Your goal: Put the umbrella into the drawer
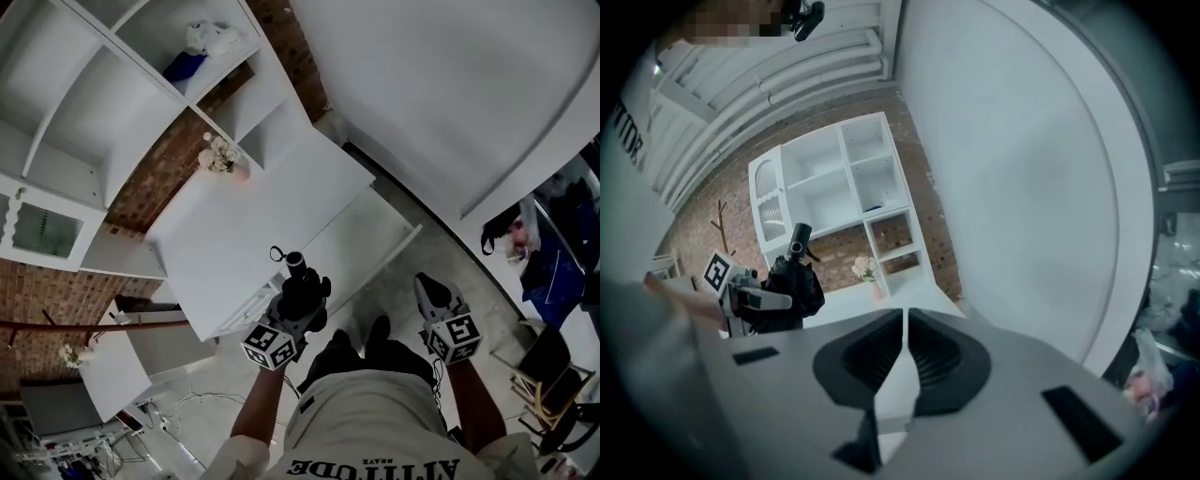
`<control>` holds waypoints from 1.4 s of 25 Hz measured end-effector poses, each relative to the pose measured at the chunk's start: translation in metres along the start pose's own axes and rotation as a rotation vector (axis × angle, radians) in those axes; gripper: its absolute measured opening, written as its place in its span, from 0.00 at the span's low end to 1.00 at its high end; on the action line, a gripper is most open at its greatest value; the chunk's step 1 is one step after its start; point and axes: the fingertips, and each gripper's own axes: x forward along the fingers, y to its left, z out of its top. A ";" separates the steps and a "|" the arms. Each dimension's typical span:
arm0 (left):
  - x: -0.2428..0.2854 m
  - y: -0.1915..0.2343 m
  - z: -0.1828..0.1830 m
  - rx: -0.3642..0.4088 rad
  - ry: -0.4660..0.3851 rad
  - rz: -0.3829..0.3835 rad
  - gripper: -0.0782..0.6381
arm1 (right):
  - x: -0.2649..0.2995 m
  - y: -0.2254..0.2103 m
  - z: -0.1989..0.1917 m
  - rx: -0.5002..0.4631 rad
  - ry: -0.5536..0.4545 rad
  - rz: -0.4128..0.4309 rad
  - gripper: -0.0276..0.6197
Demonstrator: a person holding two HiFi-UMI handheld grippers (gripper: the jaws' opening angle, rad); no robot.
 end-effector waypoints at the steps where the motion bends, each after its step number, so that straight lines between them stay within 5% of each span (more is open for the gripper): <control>1: 0.005 0.001 -0.001 0.007 0.014 -0.003 0.44 | 0.001 -0.001 0.000 0.005 0.012 0.000 0.10; 13: 0.055 0.035 -0.033 0.010 0.145 -0.066 0.44 | 0.026 -0.005 -0.025 0.042 0.081 -0.042 0.10; 35: 0.168 0.105 -0.156 -0.018 0.470 -0.210 0.44 | 0.082 -0.021 -0.083 0.174 0.186 -0.170 0.10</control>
